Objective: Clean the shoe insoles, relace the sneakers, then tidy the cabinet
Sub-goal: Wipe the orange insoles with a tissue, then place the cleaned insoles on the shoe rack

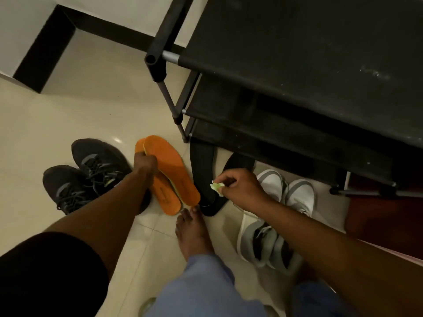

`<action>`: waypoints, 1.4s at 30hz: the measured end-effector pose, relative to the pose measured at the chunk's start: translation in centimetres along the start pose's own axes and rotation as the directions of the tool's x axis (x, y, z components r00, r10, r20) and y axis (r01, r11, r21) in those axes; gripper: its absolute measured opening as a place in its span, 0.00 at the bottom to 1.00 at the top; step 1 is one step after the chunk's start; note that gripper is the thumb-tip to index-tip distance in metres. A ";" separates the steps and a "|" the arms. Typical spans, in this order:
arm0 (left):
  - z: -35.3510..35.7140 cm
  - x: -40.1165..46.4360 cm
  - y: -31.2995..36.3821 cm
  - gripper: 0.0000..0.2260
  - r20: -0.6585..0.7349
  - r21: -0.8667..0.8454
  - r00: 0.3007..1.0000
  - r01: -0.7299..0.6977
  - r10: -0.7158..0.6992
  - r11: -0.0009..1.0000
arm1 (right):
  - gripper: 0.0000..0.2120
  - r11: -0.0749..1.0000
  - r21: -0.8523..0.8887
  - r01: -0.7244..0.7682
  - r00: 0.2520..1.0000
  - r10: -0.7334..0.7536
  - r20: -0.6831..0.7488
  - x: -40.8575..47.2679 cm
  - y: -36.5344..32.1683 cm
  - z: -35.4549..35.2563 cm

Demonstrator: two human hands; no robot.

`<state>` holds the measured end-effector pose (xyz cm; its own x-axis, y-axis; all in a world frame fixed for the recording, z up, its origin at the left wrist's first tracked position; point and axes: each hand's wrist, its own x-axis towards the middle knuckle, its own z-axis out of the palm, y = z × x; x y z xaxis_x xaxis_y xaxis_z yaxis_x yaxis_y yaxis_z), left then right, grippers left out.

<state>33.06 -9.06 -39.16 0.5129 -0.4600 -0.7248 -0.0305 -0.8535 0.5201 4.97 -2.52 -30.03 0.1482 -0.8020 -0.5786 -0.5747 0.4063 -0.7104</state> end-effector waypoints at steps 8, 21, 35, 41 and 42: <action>0.6 -4.8 -0.5 0.23 0.002 0.191 0.989 -0.148 0.150 0.970 | 0.07 1.000 -0.007 -0.023 0.999 0.023 -0.023 -2.0 -0.9 -1.1; -1.3 -17.3 -1.9 0.08 0.410 -0.031 0.908 -0.079 0.085 0.996 | 0.12 0.913 0.386 -0.130 0.989 0.149 -0.021 -8.7 -5.0 -4.7; -5.9 -38.8 16.5 0.12 0.773 0.015 0.425 -0.754 0.472 0.656 | 0.06 0.959 0.004 0.282 0.870 -0.254 -0.423 -20.9 -13.5 -18.8; 0.2 -47.8 17.3 0.12 0.785 0.079 0.224 -0.961 0.578 0.266 | 0.05 0.924 -0.150 0.351 0.685 -0.363 -0.632 -27.3 -12.0 -24.4; 1.2 -48.8 16.7 0.14 0.798 0.088 0.191 -0.975 0.571 0.203 | 0.05 0.926 -0.164 0.340 0.662 -0.359 -0.658 -28.1 -11.3 -25.1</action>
<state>6.48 -1.18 4.40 -0.6043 -0.7708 -0.2019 -0.5821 0.2540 0.7724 -12.92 4.41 4.34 -0.2249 -0.9649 0.1359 -0.6141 0.0321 -0.7886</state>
